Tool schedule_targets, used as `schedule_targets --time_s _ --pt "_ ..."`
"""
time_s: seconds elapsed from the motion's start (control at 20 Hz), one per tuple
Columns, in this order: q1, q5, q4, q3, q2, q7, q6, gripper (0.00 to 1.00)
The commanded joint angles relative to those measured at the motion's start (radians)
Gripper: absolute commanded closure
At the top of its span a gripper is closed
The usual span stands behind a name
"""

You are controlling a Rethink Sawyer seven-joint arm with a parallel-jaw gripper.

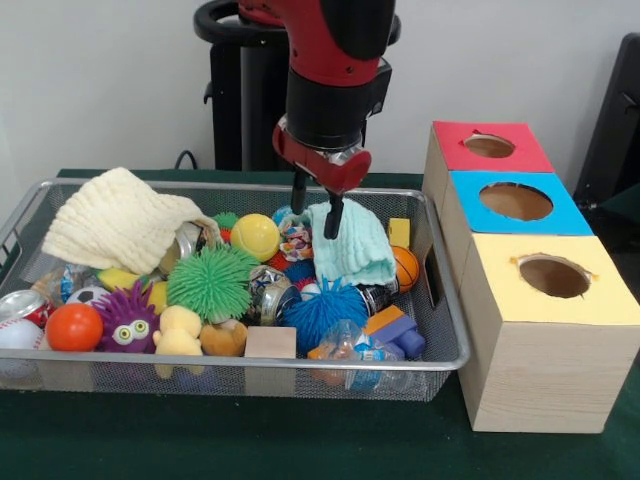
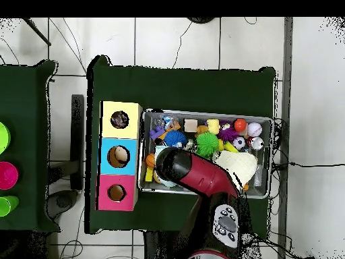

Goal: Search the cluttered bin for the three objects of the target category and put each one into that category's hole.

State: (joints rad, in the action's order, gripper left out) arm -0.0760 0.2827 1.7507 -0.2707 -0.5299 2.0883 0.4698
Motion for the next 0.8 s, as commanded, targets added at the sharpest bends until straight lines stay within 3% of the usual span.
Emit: schedule_targets --time_s 0.05,0.45,0.8 --pt "-0.061 0.024 0.109 0.026 0.0 0.175 -0.016 0.0" --pt "-0.095 0.006 0.188 0.029 -0.032 0.159 -0.063 0.0" --pt "-0.13 0.012 0.212 0.075 0.005 0.164 -0.157 0.0"
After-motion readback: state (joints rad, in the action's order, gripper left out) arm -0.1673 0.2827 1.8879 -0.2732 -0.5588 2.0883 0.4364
